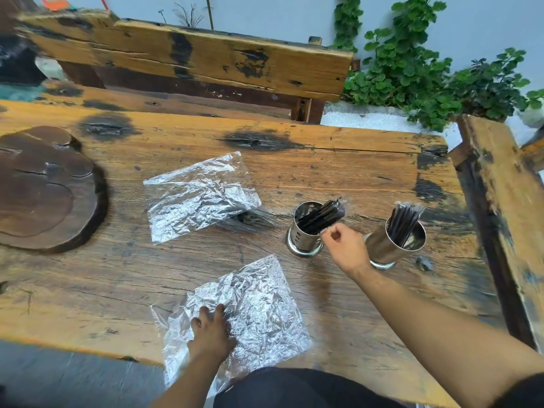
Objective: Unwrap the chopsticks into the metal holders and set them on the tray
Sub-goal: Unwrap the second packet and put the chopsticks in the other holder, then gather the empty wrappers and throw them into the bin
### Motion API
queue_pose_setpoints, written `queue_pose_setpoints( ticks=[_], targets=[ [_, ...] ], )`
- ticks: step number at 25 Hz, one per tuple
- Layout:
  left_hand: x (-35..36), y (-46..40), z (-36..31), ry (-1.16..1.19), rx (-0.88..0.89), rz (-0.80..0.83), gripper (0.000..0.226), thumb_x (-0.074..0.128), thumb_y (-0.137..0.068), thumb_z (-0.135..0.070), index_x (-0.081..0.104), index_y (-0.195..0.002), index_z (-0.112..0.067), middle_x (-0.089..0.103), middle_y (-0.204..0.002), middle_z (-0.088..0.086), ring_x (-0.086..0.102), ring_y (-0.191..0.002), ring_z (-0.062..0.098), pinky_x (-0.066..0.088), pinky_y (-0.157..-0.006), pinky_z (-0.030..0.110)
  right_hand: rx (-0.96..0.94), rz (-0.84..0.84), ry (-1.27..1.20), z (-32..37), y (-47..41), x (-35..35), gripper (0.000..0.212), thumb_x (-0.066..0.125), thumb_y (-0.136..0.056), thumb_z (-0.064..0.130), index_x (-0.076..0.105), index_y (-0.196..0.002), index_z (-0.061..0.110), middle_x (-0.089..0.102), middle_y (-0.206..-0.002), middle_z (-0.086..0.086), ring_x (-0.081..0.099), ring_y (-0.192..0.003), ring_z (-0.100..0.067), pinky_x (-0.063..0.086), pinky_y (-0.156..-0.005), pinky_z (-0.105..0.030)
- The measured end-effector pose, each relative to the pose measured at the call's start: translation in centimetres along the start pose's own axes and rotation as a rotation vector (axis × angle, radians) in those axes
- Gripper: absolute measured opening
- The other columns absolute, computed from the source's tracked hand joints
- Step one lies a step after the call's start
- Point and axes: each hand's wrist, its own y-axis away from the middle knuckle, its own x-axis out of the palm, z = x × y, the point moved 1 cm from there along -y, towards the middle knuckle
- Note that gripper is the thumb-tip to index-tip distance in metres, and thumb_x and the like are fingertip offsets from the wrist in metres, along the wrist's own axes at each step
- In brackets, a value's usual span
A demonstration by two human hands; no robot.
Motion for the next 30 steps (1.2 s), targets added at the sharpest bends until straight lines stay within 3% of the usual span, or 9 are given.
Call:
queue_pose_setpoints(
  ticks=[2,5,7,10,14,18,21,26,30],
  targets=[
    [-0.1,0.2,-0.1,0.009,-0.015,0.008,0.090,0.077,-0.083,-0.038,0.022,-0.153,-0.039,0.011,-0.161,0.008,0.020,-0.146,0.035,0.053,-0.101,0.053,-0.012,0.056,-0.059,0.5,-1.1,0.0,0.013,0.064,-0.095,0.022,0.069,-0.106,0.017,0.069,-0.095,0.004,0.063,-0.083,-0.012,0.047,-0.071,-0.019],
    [0.0,0.4,0.0,0.014,-0.043,-0.003,0.084,0.076,-0.084,-0.034,0.026,-0.152,-0.040,0.015,-0.160,0.008,0.023,-0.146,0.035,0.052,-0.104,0.054,-0.014,0.004,-0.077,0.6,-2.9,-0.3,0.029,0.063,-0.095,0.020,0.065,-0.124,0.014,0.058,-0.117,0.002,0.063,-0.087,-0.012,0.055,-0.089,-0.035],
    [0.1,0.3,0.3,0.010,-0.062,-0.018,0.082,0.074,-0.084,-0.036,0.027,-0.151,-0.042,0.017,-0.160,0.007,0.024,-0.145,0.034,0.052,-0.103,0.054,-0.040,-0.038,-0.051,0.7,-3.0,-0.5,0.022,0.062,-0.095,0.017,0.069,-0.116,0.014,0.057,-0.117,0.001,0.063,-0.085,-0.012,0.055,-0.089,-0.035],
    [0.1,-0.1,0.7,-0.003,-0.083,-0.050,0.071,0.066,-0.087,-0.045,0.030,-0.148,-0.045,0.022,-0.159,0.005,0.027,-0.143,0.033,0.050,-0.102,0.055,-0.190,-0.069,-0.015,0.5,-1.4,0.0,0.009,0.062,-0.093,0.013,0.068,-0.094,0.018,0.061,-0.096,0.002,0.057,-0.078,-0.008,0.047,-0.073,-0.023],
    [-0.7,-1.4,1.8,-0.060,-0.060,-0.069,0.076,0.061,-0.088,-0.055,0.026,-0.154,-0.043,0.018,-0.164,0.008,0.022,-0.148,0.036,0.032,-0.115,0.058,-0.415,0.127,0.093,1.0,2.1,3.8,0.006,0.060,-0.095,0.017,0.065,-0.097,0.019,0.054,-0.091,0.010,0.052,-0.075,-0.001,0.044,-0.068,-0.014],
    [-3.5,-4.3,4.3,-0.125,-0.034,-0.057,0.083,0.058,-0.089,-0.061,0.017,-0.158,-0.041,0.006,-0.169,0.012,0.004,-0.156,0.039,0.016,-0.122,0.064,-0.486,0.367,0.243,2.9,2.4,10.1,0.020,0.058,-0.098,0.024,0.062,-0.117,0.020,0.053,-0.107,0.010,0.057,-0.090,-0.006,0.053,-0.085,-0.023],
    [-6.3,-7.4,6.6,-0.200,0.022,-0.022,0.087,0.058,-0.089,-0.066,0.014,-0.158,-0.035,-0.002,-0.170,0.012,-0.006,-0.157,0.039,0.007,-0.121,0.065,-0.428,0.462,0.374,5.8,0.2,15.4,0.039,0.061,-0.097,0.028,0.052,-0.134,0.027,0.040,-0.115,0.011,0.050,-0.101,-0.006,0.050,-0.098,-0.029],
    [-9.8,-11.4,11.4,-0.131,0.141,-0.012,0.078,0.069,-0.087,-0.040,0.028,-0.152,-0.025,0.003,-0.170,0.009,0.005,-0.156,0.035,0.023,-0.121,0.060,-0.371,0.519,0.561,13.0,-5.4,24.3,0.059,0.068,-0.093,0.031,0.043,-0.146,0.025,0.036,-0.141,-0.007,0.040,-0.130,-0.022,0.041,-0.115,-0.043],
    [-11.4,-13.4,13.4,-0.044,0.124,0.040,0.097,0.071,-0.090,-0.034,0.004,-0.160,-0.043,-0.007,-0.171,0.007,-0.006,-0.158,0.035,0.020,-0.120,0.066,-0.417,0.463,0.710,17.8,-11.1,30.1,0.078,0.067,-0.092,0.040,0.027,-0.158,0.027,0.017,-0.164,-0.014,0.016,-0.153,-0.036,0.019,-0.124,-0.055]
  ],
)
